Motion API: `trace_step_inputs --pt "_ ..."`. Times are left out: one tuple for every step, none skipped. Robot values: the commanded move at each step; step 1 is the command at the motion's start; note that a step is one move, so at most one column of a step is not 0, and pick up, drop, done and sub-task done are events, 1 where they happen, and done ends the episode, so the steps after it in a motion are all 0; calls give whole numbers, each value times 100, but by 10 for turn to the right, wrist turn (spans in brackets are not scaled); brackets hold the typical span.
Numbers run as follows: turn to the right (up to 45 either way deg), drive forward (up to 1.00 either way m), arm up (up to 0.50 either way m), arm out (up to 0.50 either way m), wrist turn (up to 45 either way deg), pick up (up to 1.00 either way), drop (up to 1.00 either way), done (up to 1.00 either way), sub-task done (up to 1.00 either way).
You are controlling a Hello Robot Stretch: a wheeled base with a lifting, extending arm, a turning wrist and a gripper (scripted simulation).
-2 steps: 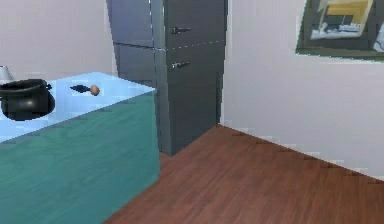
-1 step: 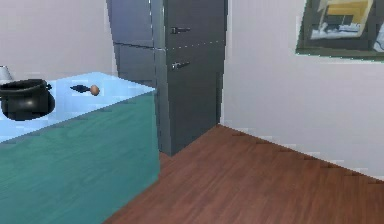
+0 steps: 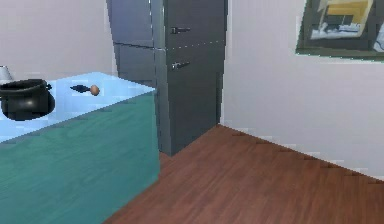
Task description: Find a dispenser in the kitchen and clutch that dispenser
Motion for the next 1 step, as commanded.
trace_step_inputs --pt "0 0 0 0 0 100 0 0 0"
